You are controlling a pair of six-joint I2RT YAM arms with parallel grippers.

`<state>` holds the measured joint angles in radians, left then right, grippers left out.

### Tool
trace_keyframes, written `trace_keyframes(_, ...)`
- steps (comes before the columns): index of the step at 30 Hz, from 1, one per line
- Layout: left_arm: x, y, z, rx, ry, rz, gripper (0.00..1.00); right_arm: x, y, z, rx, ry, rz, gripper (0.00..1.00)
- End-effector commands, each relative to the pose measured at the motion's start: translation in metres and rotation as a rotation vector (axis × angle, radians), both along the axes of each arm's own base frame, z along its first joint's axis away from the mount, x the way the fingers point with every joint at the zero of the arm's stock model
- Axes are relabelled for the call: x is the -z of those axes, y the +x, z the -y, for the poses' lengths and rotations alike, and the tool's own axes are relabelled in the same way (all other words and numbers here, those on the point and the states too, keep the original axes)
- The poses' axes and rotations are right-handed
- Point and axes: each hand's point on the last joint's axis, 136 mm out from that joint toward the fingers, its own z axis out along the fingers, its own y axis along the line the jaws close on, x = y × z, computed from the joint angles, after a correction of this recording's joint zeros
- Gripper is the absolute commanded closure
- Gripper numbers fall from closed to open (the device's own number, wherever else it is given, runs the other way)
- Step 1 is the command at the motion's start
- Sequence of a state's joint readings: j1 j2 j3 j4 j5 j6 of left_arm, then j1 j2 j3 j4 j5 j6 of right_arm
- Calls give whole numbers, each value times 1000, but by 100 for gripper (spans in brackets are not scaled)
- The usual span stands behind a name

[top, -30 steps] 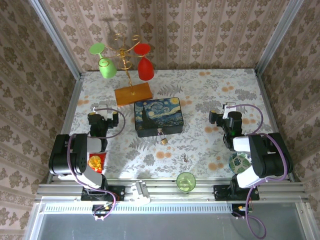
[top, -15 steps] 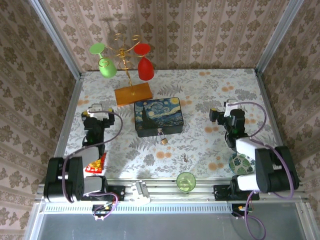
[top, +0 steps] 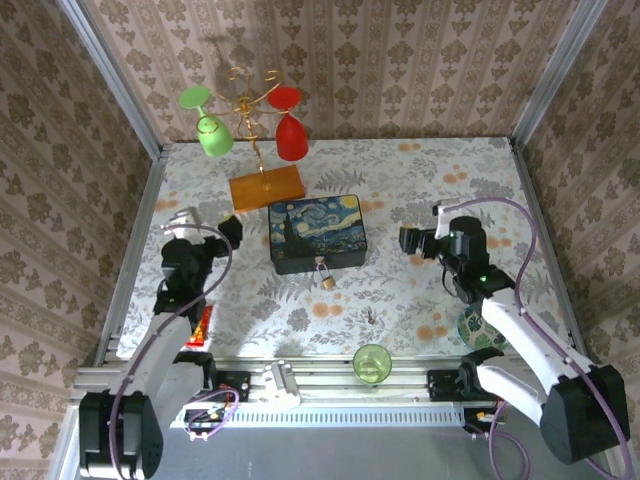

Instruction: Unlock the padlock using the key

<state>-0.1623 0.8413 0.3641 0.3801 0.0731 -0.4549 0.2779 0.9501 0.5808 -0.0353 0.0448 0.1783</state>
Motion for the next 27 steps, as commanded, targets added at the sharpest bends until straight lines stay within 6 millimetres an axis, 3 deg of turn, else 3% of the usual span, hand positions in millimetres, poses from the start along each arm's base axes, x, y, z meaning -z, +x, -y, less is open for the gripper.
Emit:
trace_keyframes(1, -6, -23, 45, 184, -63, -95, 0, 23, -36, -6, -7, -18, -180, 0)
trace_keyframes(10, -24, -77, 109, 473, 5, -136, 0, 50, -74, -50, -106, -37, -336, 0)
trace_keyframes(14, -10, -97, 136, 558, 5, -188, 0, 63, -85, -59, -75, -60, -382, 0)
trace_keyframes(20, 17, -115, 187, 653, 42, -302, 0, 99, -102, -87, -115, -104, -499, 4)
trace_keyframes(25, 30, -118, 215, 666, 109, -397, 0, 120, -114, -107, -161, -183, -553, 8)
trace_keyframes(27, 33, -117, 220, 650, 101, -423, 0, 120, -116, -102, -131, -250, -548, 12)
